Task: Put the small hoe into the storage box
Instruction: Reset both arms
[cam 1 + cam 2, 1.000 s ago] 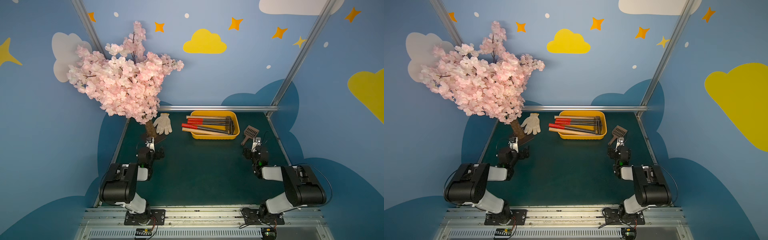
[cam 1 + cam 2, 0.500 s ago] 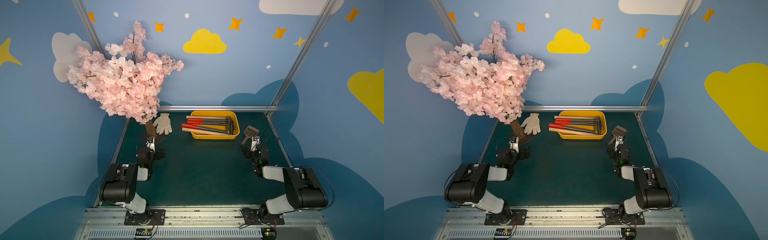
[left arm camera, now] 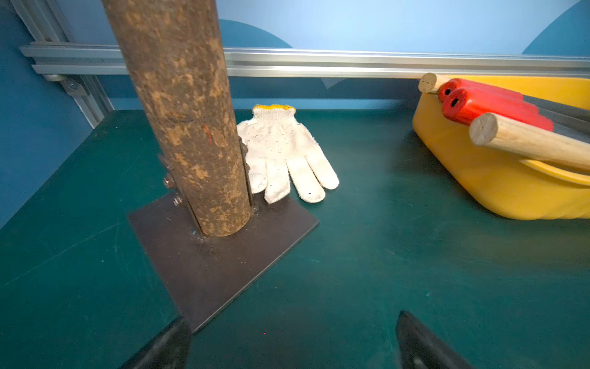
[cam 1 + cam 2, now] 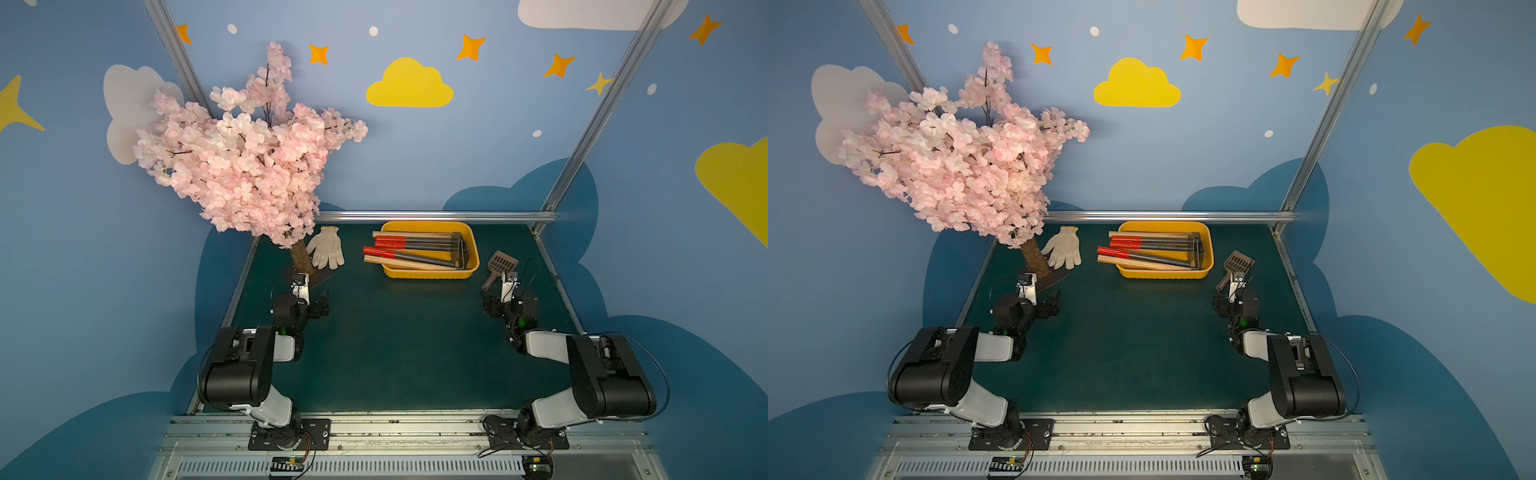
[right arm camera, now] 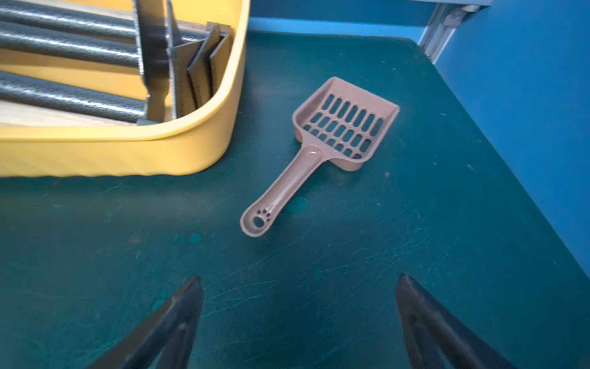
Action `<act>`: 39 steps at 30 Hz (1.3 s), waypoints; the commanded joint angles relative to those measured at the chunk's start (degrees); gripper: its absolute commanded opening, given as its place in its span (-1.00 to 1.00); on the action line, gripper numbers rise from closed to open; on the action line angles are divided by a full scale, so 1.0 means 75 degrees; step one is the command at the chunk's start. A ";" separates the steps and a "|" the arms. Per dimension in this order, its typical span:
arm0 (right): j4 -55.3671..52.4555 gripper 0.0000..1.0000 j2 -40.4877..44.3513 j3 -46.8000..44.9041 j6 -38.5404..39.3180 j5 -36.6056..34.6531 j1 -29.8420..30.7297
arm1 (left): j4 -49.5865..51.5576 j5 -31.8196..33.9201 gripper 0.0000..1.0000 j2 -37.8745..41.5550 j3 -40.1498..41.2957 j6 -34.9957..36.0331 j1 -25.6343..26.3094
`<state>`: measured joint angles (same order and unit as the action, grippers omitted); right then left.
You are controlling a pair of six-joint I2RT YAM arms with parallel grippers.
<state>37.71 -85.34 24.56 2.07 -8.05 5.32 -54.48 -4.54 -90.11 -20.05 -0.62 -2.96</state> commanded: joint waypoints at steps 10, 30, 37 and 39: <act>-0.0039 0.87 0.0193 0.0051 -0.0004 0.0270 -0.0059 | -0.0602 0.0714 1.00 -0.0009 0.0243 -0.0460 -0.0150; -0.0332 0.86 0.0140 0.0229 -0.0094 0.0137 -0.0124 | -0.0221 -0.1370 1.00 -0.0015 0.0024 0.0187 -0.0204; -0.0332 0.87 0.0120 0.0239 -0.0098 0.0129 -0.0123 | 0.0150 -0.0656 1.00 -0.0021 -0.0176 -0.0011 -0.0209; -0.0336 0.86 0.0117 0.0237 -0.0092 0.0135 -0.0115 | 0.0143 -0.0649 1.00 -0.0032 -0.0166 -0.0009 -0.0204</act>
<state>35.73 -84.71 25.17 1.78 -6.57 4.58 -54.28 -9.85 -90.11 -20.47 -0.62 -4.38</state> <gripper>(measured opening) 0.933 0.998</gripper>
